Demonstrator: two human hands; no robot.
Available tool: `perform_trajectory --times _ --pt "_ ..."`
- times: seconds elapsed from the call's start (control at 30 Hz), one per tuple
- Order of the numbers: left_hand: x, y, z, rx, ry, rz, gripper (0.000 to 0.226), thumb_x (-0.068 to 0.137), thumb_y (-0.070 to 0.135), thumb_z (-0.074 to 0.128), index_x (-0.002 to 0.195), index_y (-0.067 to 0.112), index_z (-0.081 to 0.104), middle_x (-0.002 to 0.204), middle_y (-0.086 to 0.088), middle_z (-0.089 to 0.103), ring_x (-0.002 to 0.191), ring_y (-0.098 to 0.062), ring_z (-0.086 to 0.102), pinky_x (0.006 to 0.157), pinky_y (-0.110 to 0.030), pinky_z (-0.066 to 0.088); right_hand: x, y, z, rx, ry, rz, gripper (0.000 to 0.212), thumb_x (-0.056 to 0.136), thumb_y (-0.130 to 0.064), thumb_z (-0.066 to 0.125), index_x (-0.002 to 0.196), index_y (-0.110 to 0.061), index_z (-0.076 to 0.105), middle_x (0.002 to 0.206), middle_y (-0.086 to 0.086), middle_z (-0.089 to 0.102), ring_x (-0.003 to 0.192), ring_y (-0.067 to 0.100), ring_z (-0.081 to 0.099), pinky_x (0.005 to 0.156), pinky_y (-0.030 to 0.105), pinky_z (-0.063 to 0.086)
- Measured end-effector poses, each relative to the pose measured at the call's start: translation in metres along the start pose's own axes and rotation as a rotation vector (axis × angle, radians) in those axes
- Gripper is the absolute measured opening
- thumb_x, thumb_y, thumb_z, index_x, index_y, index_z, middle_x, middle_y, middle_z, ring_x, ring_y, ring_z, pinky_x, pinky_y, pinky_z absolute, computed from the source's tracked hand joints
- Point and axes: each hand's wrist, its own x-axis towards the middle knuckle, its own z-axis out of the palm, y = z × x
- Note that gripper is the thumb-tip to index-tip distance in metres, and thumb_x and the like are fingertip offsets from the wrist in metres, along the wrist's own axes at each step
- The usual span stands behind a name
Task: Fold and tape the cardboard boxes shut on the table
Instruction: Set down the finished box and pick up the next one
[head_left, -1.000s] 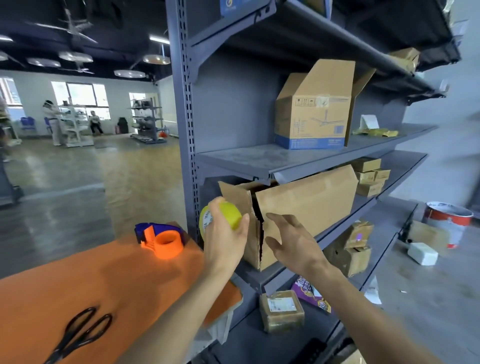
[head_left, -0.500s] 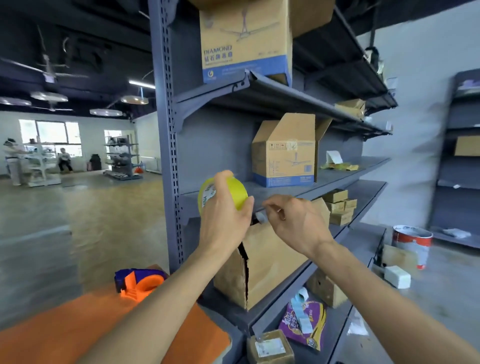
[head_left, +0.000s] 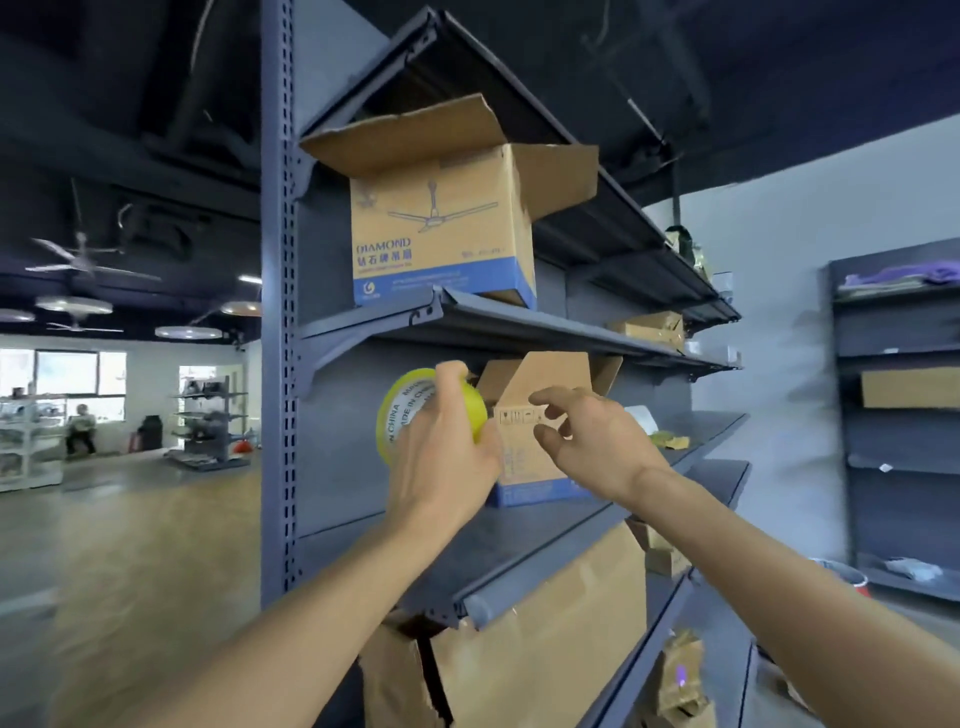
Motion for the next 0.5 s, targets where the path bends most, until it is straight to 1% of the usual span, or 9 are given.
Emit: perform_trajectory --times 0.1,0.17,0.27,0.37,0.43,0.5 --pt "0.005 0.01 -0.015 -0.091 0.17 0.015 0.047 0.092 0.021 0.064 0.124 0.034 0.033 0.088 0.005 0.055 0.074 -0.025 0.054 0.062 -0.036 0.037 0.011 -0.006 -0.013 0.011 0.064 -0.059 0.039 0.099 -0.034 0.053 0.138 -0.036 0.052 0.124 -0.008 0.062 0.111 0.02 0.06 0.096 0.041 0.05" --pt "0.01 0.017 -0.027 -0.113 0.23 0.055 0.047 0.092 0.021 0.065 0.125 0.034 0.033 0.087 0.006 0.055 0.073 -0.023 0.052 0.062 -0.036 0.036 0.016 -0.015 -0.022 0.015 0.087 -0.101 0.041 0.099 -0.035 0.053 0.14 -0.036 0.051 0.123 -0.007 0.061 0.112 0.019 0.058 0.098 0.039 0.049" --pt "0.023 0.022 -0.043 -0.071 0.24 0.109 0.047 0.094 0.024 0.065 0.123 0.033 0.029 0.083 0.006 0.052 0.069 -0.025 0.052 0.061 -0.037 0.033 0.021 -0.03 -0.031 0.031 0.118 -0.136 0.043 0.1 -0.035 0.054 0.142 -0.034 0.049 0.124 -0.004 0.06 0.112 0.019 0.059 0.098 0.04 0.048" --pt "0.042 0.023 -0.058 -0.07 0.214 0.071 0.047 0.096 0.024 0.064 0.127 0.03 0.029 0.077 0.01 0.048 0.071 -0.027 0.054 0.06 -0.039 0.034 0.026 -0.049 -0.041 0.044 0.137 -0.147 0.045 0.1 -0.036 0.055 0.144 -0.033 0.047 0.128 -0.004 0.061 0.114 0.016 0.059 0.098 0.042 0.048" --pt "0.06 0.025 -0.066 -0.064 0.187 0.051 0.046 0.096 0.025 0.063 0.13 0.025 0.031 0.076 0.011 0.046 0.071 -0.027 0.055 0.059 -0.038 0.036 0.031 -0.061 -0.05 0.04 0.142 -0.163 0.047 0.099 -0.037 0.055 0.145 -0.032 0.047 0.129 -0.002 0.061 0.115 0.019 0.059 0.098 0.041 0.049" --pt "0.074 0.027 -0.074 -0.027 0.181 0.08 0.046 0.097 0.024 0.063 0.13 0.022 0.032 0.076 0.009 0.047 0.071 -0.028 0.056 0.058 -0.038 0.035 0.038 -0.074 -0.059 -0.006 0.153 -0.182 0.048 0.099 -0.037 0.055 0.146 -0.031 0.045 0.133 0.001 0.059 0.117 0.024 0.059 0.099 0.043 0.048"
